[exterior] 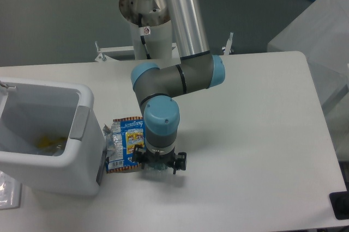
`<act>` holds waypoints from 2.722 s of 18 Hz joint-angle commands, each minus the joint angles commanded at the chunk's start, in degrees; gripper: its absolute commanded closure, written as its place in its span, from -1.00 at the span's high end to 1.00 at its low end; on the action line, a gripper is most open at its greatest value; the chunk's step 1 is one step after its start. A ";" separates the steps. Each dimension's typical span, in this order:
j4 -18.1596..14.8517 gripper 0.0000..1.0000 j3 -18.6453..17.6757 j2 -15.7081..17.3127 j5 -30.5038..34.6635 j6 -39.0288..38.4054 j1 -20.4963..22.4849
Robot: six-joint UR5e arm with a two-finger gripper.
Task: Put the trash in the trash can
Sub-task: 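Lower the gripper around the bottle and close on it, then lift the bottle and carry it over the white trash bin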
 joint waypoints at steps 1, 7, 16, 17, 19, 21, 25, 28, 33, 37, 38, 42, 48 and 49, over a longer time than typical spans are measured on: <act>0.00 1.00 0.00 -0.09 0.09 0.00 0.00; 0.09 0.41 -0.09 0.00 0.96 -0.09 0.00; 0.00 0.30 1.14 0.88 0.97 1.14 0.26; 0.00 0.28 1.23 0.88 0.97 1.23 0.26; 0.00 0.26 1.23 0.79 0.97 1.23 0.26; 0.00 0.26 1.67 0.96 0.97 1.23 0.53; -0.18 -0.01 1.41 1.58 1.40 1.14 0.35; -0.26 -0.01 1.58 2.02 1.41 1.23 0.44; -0.26 -0.01 2.19 3.24 1.50 1.23 0.61; -0.44 -0.01 5.17 9.91 0.53 1.32 2.98; -0.35 0.00 6.75 10.80 -0.43 0.88 3.16; -0.35 0.00 14.83 12.74 -8.24 -6.03 7.11; 2.81 0.00 23.37 15.99 -14.33 -18.72 7.56; 2.81 0.00 24.68 15.99 -14.85 -18.89 7.12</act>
